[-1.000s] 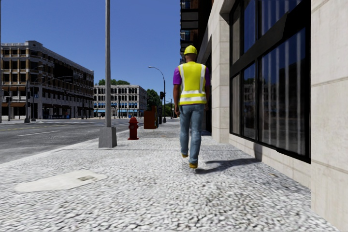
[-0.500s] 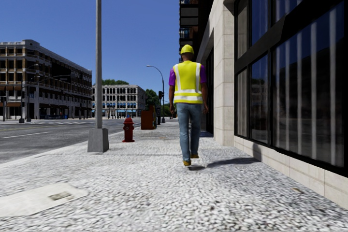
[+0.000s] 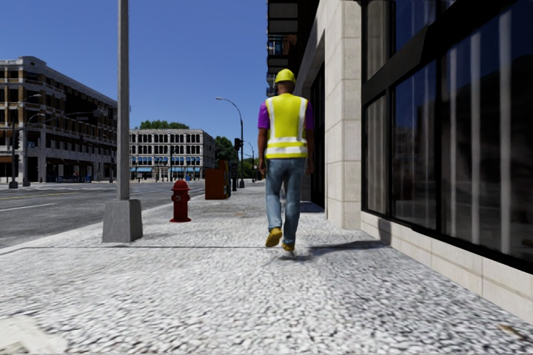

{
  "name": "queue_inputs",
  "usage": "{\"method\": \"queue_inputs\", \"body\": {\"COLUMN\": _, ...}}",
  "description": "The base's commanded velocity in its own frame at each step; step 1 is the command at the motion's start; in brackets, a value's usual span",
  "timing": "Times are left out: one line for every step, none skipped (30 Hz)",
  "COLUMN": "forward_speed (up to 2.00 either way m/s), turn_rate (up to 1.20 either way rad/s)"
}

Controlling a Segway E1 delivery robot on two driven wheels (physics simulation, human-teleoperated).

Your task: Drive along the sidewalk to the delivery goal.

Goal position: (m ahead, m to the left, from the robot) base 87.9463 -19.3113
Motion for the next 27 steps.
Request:
{"method": "queue_inputs", "body": {"forward_speed": 1.1, "turn_rate": 0.0}}
{"method": "queue_inputs", "body": {"forward_speed": 1.1, "turn_rate": 0.0}}
{"method": "queue_inputs", "body": {"forward_speed": 1.1, "turn_rate": 0.0}}
{"method": "queue_inputs", "body": {"forward_speed": 1.1, "turn_rate": 0.0}}
{"method": "queue_inputs", "body": {"forward_speed": 1.1, "turn_rate": 0.0}}
{"method": "queue_inputs", "body": {"forward_speed": 1.1, "turn_rate": 0.0}}
{"method": "queue_inputs", "body": {"forward_speed": 1.1, "turn_rate": 0.0}}
{"method": "queue_inputs", "body": {"forward_speed": 1.1, "turn_rate": 0.0}}
{"method": "queue_inputs", "body": {"forward_speed": 1.1, "turn_rate": 0.0}}
{"method": "queue_inputs", "body": {"forward_speed": 1.16, "turn_rate": 0.0}}
{"method": "queue_inputs", "body": {"forward_speed": 1.52, "turn_rate": 0.0}}
{"method": "queue_inputs", "body": {"forward_speed": 1.62, "turn_rate": 0.0}}
{"method": "queue_inputs", "body": {"forward_speed": 1.62, "turn_rate": 0.0}}
{"method": "queue_inputs", "body": {"forward_speed": 1.38, "turn_rate": 0.0}}
{"method": "queue_inputs", "body": {"forward_speed": 0.96, "turn_rate": 0.0}}
{"method": "queue_inputs", "body": {"forward_speed": 0.67, "turn_rate": 0.0}}
{"method": "queue_inputs", "body": {"forward_speed": 0.67, "turn_rate": 0.0}}
{"method": "queue_inputs", "body": {"forward_speed": 0.29, "turn_rate": 0.0}}
{"method": "queue_inputs", "body": {"forward_speed": 0.27, "turn_rate": 0.0}}
{"method": "queue_inputs", "body": {"forward_speed": 0.27, "turn_rate": 0.0}}
{"method": "queue_inputs", "body": {"forward_speed": 0.21, "turn_rate": 0.0}}
{"method": "queue_inputs", "body": {"forward_speed": 0.18, "turn_rate": 0.0}}
{"method": "queue_inputs", "body": {"forward_speed": 0.16, "turn_rate": 0.0}}
{"method": "queue_inputs", "body": {"forward_speed": 0.16, "turn_rate": 0.0}}
{"method": "queue_inputs", "body": {"forward_speed": 0.15, "turn_rate": 0.0}}
{"method": "queue_inputs", "body": {"forward_speed": 0.15, "turn_rate": 0.0}}
{"method": "queue_inputs", "body": {"forward_speed": 0.15, "turn_rate": 0.0}}
